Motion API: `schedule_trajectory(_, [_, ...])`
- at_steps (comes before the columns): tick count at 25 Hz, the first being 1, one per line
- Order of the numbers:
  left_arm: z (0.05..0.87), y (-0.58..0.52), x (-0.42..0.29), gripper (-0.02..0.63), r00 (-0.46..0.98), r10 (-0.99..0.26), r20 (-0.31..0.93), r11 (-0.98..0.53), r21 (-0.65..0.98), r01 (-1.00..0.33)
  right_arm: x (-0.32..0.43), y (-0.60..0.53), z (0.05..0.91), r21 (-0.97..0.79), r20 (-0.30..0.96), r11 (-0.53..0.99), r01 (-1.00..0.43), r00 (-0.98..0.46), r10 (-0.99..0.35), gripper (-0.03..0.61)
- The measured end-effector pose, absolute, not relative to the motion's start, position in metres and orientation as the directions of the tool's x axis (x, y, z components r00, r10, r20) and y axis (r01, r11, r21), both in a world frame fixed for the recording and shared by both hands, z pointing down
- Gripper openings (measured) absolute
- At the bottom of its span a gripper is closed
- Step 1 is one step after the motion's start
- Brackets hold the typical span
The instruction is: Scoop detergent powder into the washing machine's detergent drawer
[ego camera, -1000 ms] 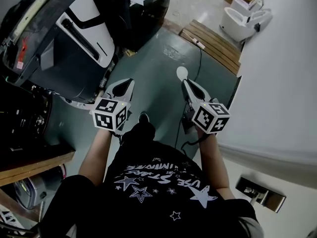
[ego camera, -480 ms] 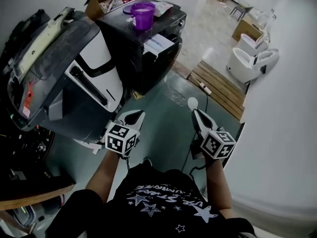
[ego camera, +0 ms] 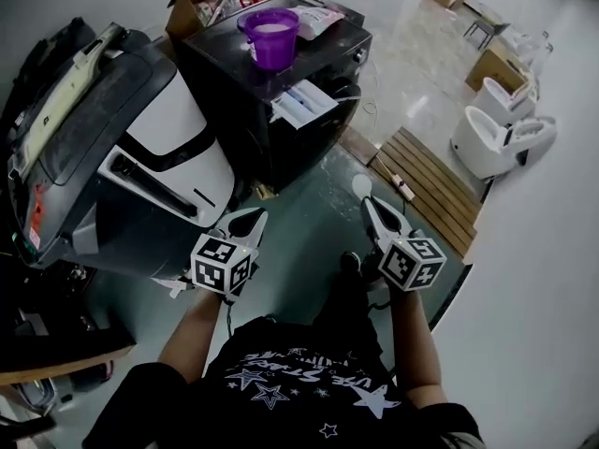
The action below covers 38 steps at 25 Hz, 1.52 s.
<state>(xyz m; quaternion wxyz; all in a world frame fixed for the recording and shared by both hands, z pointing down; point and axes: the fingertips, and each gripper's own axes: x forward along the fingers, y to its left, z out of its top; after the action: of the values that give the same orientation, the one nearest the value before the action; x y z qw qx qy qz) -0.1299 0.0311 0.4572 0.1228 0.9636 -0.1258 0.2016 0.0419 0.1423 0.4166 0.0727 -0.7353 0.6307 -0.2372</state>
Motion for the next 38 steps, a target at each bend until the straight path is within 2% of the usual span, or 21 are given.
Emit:
schedule_trajectory(7, [0.446,-0.016,-0.045,0.000,0.812,-0.400,0.426,-0.847,0.166,-0.504,0.153,0.066,0.414,-0.438,0.239,0.006,-0.899,-0.123,-0.963,0.031])
schedule_trajectory(17, [0.427,-0.052,0.033,0.000,0.691,-0.611,0.386,-0.701,0.142,-0.699,0.250,-0.023,0.391,-0.389,0.228,0.281,-0.877,-0.387,-0.893,0.031])
schedule_trajectory(26, [0.402,-0.092,0.024,0.000,0.605,-0.712,0.355,-0.602,0.135,-0.787,0.253,-0.118,0.350,-0.329,0.176,0.409,-0.851,-0.481,-0.859,0.031])
schedule_trajectory(38, [0.381,-0.235,0.024,0.002,0.671,-0.676,0.303,-0.668,0.134,-0.733,0.235,-0.264,0.303,-0.228,0.180,0.403,-0.886,-0.445,-0.877,0.031])
